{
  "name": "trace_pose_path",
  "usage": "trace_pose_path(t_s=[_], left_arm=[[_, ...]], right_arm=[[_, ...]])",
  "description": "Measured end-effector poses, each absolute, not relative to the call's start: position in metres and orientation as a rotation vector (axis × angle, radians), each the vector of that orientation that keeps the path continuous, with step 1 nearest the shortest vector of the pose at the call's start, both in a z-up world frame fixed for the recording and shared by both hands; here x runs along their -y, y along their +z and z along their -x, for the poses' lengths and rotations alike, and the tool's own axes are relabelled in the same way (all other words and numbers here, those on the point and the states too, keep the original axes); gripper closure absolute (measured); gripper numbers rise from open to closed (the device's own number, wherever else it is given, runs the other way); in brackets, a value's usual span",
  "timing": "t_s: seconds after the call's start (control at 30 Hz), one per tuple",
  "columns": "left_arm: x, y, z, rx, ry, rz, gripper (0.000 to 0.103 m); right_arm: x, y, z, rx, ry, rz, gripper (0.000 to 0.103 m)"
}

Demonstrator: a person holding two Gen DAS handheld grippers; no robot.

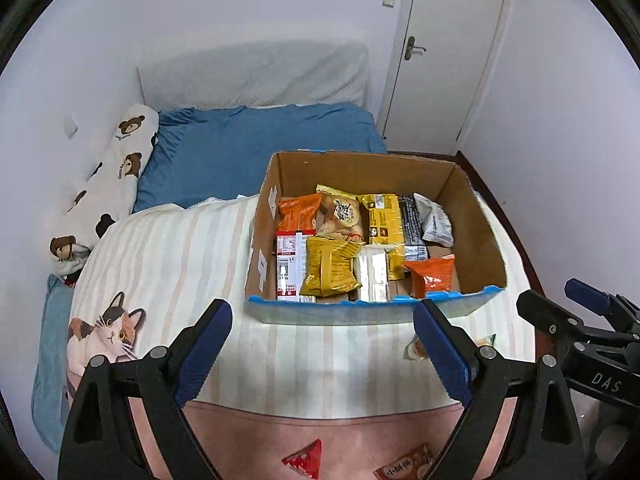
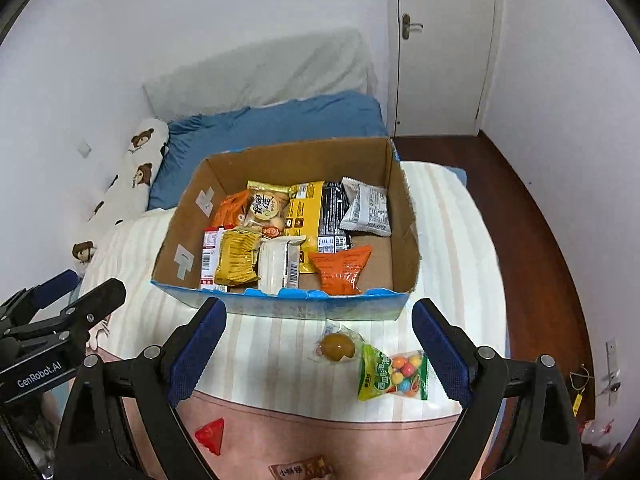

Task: Organize snacks
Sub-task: 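Withdraw both tools from the box toward the remaining snacks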

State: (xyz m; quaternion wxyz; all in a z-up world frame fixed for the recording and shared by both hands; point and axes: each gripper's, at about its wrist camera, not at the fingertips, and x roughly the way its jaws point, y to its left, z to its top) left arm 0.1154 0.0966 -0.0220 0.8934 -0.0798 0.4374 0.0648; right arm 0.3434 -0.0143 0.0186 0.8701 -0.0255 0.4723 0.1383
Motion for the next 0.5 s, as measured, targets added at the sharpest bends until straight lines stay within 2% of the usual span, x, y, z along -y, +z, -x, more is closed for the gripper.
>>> trace_pose_path(t_s=[0.3,0.4,0.5], left_arm=[[-0.09,-0.009,-0.081,-0.883,0.135,0.179,0.01],[-0.092,-0.022,-0.069,-0.918,0.146,0.188,0.01],[-0.094,-0.052,-0.056,-0.986,0.175,0.193,0.01]], right_arm=[[0.029,0.036,-0.305,-0.981,0.317,-0.023,0.007],[0.039,0.015,-0.292,-1.066,0.318,-0.087,0.007],[0.054,-0.036,-0.279,-1.223,0.309,-0.195,0.007]])
